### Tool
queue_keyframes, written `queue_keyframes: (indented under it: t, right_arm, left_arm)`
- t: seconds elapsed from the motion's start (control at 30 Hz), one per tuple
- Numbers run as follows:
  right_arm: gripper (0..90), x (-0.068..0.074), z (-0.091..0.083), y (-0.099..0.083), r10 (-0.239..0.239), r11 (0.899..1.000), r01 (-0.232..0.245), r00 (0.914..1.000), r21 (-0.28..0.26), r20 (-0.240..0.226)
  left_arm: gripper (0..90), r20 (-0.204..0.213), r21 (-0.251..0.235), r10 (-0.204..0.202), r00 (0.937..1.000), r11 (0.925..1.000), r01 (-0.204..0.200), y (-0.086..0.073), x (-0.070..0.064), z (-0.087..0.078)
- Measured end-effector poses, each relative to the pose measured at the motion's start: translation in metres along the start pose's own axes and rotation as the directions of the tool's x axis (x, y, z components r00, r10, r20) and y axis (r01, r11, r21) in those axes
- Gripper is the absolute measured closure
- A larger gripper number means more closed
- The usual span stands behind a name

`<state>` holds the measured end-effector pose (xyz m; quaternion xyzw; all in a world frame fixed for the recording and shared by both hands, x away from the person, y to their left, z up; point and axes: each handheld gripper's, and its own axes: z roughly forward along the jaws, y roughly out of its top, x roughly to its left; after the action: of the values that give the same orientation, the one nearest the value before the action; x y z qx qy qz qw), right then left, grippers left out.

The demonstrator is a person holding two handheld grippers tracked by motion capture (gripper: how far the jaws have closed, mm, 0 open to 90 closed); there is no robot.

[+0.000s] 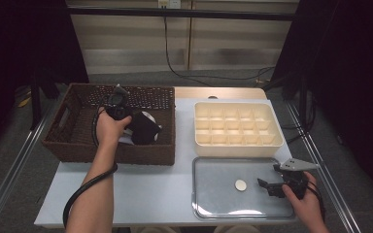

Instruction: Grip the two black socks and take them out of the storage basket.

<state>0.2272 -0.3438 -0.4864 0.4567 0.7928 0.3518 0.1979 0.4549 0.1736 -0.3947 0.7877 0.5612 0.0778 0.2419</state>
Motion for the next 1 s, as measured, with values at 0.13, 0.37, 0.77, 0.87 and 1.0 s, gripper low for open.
queue_keyframes:
  t: [0.13,0.37,0.77,0.87,1.0]
  right_arm:
    - [14.1,0.0,0.0,0.0,-0.002,1.0,0.002,1.0,-0.001,0.0]
    - [14.1,0.0,0.0,0.0,-0.002,1.0,0.002,1.0,0.0,-0.001]
    - [14.1,0.0,0.0,0.0,-0.002,1.0,0.002,1.0,0.0,-0.002]
    - [14.1,0.0,0.0,0.0,-0.002,1.0,0.002,1.0,0.0,-0.002]
    - [14.1,0.0,0.0,0.0,-0.002,1.0,0.002,1.0,0.0,-0.003]
  left_arm:
    - [77.8,0.0,0.039,0.002,1.0,0.9992,-0.002,0.0,-0.003,-0.009]
    - [80.0,0.06,0.026,0.006,0.9982,0.9996,-0.008,0.004,-0.006,-0.031]
    - [80.5,0.106,0.007,0.055,0.9928,0.9984,-0.056,0.013,-0.016,-0.058]
    - [80.7,0.111,0.013,0.064,0.9918,0.9977,-0.066,0.014,-0.019,-0.064]
    - [80.7,0.117,0.01,0.073,0.9904,0.9971,-0.075,0.015,-0.022,-0.07]
